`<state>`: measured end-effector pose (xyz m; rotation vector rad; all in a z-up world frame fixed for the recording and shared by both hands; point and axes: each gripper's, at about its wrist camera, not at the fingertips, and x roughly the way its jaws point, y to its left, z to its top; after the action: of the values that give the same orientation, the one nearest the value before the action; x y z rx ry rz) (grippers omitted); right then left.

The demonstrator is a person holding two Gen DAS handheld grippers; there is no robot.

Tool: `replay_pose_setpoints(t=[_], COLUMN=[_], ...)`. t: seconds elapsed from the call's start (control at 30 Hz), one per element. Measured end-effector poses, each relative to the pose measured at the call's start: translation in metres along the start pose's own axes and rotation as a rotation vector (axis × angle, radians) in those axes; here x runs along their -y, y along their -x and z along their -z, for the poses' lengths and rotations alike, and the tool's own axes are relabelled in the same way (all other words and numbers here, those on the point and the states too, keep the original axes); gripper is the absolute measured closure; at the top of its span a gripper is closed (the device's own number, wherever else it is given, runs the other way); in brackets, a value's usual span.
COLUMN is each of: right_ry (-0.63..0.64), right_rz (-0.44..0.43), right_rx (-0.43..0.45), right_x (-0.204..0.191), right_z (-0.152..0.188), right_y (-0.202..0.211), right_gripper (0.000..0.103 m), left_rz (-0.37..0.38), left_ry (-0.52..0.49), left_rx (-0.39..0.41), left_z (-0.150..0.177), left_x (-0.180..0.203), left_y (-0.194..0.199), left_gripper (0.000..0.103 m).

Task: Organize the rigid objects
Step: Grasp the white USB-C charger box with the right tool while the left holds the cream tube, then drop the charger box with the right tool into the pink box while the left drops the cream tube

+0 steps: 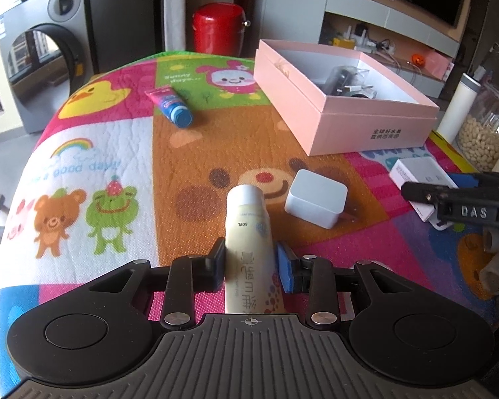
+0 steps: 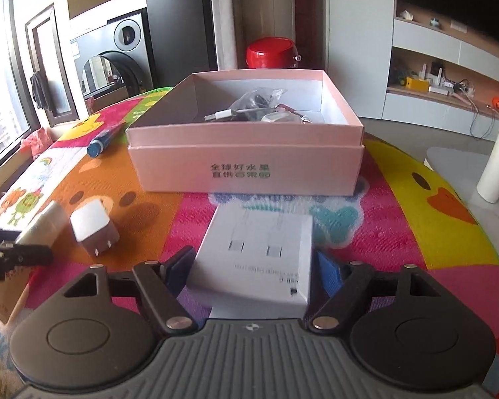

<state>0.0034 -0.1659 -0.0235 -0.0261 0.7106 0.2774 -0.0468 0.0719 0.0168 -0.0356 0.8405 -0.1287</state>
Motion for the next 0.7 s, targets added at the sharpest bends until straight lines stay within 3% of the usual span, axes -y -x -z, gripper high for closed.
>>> replay_pose_setpoints(t=[0.03,0.2,0.43,0.7], right_ry=[0.005,0.015,0.063,0.113], right_rz=[-0.002,-0.037,-0.048,-0.016], right_rx=[0.004,0.044,0.171,0.267], right_x=[0.0,0.001,0.003,0.004], right_z=[-0.001,-0.003,-0.006,-0.01], right_y=[0.0,0.018,0.069,0.097], right_gripper=[0.034,0.034,0.034,0.034], left_rz=[0.003,0.008,0.097,0.142], left_ry=[-0.012,-0.025,-0.029,-0.032], left_rx=[0.008,0.059,0.097,0.242], left_z=[0.002,0.01,0.017,0.001], left_x=[0.0,-0.001,-0.001,0.001], left_y=[0.001,0.005,0.014,0.053], left_gripper=[0.067,0.073,0.073,0.073])
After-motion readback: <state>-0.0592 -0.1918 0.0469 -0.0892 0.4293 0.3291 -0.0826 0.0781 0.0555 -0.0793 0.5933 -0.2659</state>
